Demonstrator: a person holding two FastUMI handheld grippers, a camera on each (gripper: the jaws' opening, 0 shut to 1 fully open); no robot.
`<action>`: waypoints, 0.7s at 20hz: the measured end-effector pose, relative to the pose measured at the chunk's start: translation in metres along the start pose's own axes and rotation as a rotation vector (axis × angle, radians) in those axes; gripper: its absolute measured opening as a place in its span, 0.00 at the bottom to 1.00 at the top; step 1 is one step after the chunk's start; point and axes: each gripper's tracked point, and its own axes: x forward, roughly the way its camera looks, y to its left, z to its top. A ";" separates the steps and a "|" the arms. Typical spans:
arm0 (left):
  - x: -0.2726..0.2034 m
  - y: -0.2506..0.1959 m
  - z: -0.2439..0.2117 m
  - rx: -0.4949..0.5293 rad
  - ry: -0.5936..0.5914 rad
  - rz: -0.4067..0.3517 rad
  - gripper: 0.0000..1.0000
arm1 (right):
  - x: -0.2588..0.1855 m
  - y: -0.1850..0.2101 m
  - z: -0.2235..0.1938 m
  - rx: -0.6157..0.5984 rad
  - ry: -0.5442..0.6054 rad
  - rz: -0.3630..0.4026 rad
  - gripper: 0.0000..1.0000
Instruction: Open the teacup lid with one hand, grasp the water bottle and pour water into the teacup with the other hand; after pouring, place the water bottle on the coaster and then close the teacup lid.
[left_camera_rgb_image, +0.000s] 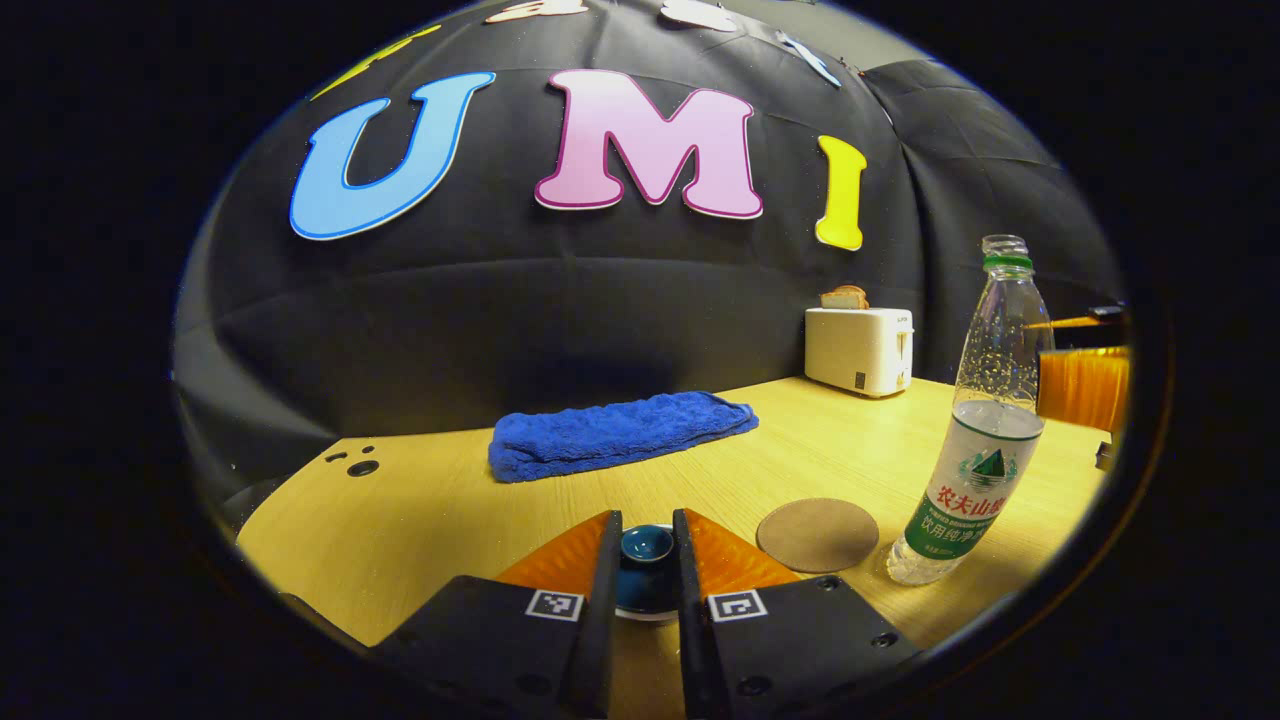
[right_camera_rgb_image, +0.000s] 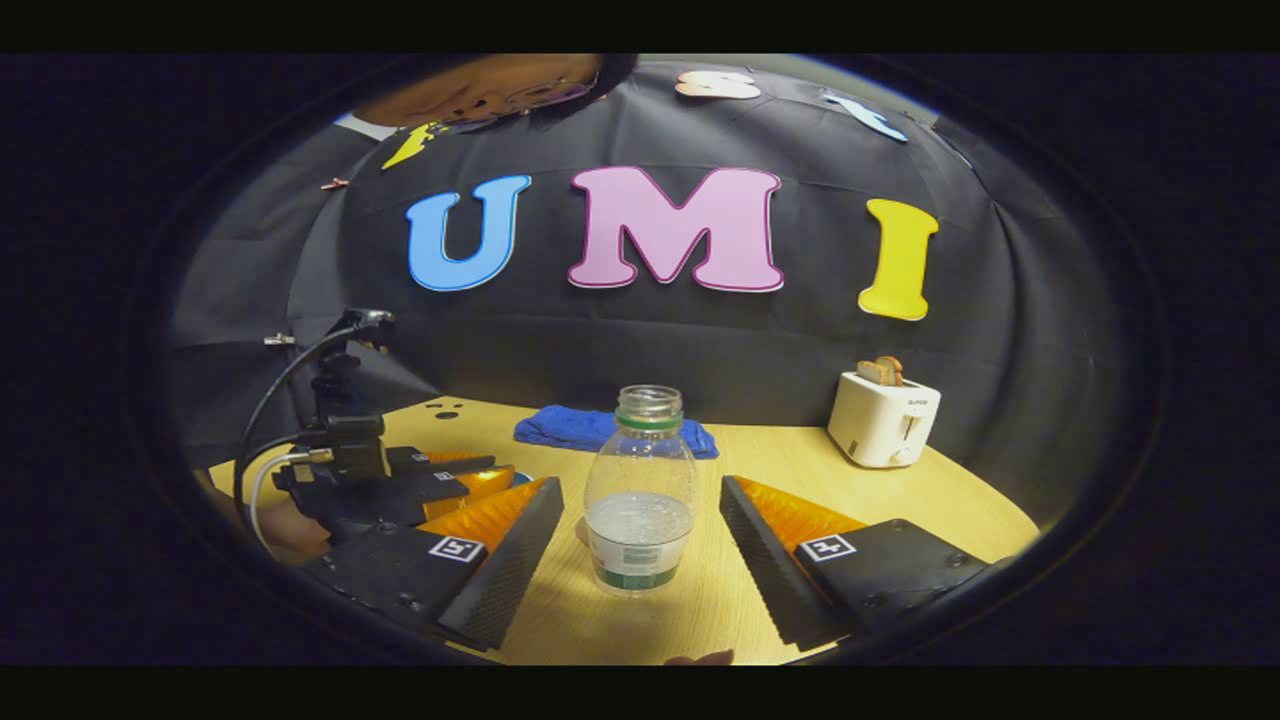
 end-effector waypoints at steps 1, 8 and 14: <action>-0.003 0.002 0.010 0.002 -0.020 0.002 0.31 | 0.003 0.001 -0.003 0.006 0.001 0.001 0.98; -0.021 0.013 0.054 -0.044 -0.071 -0.010 0.30 | 0.020 0.005 -0.043 0.022 0.037 0.001 0.98; -0.035 0.031 0.047 -0.075 -0.052 0.019 0.31 | 0.035 -0.006 -0.054 0.045 0.044 -0.029 0.85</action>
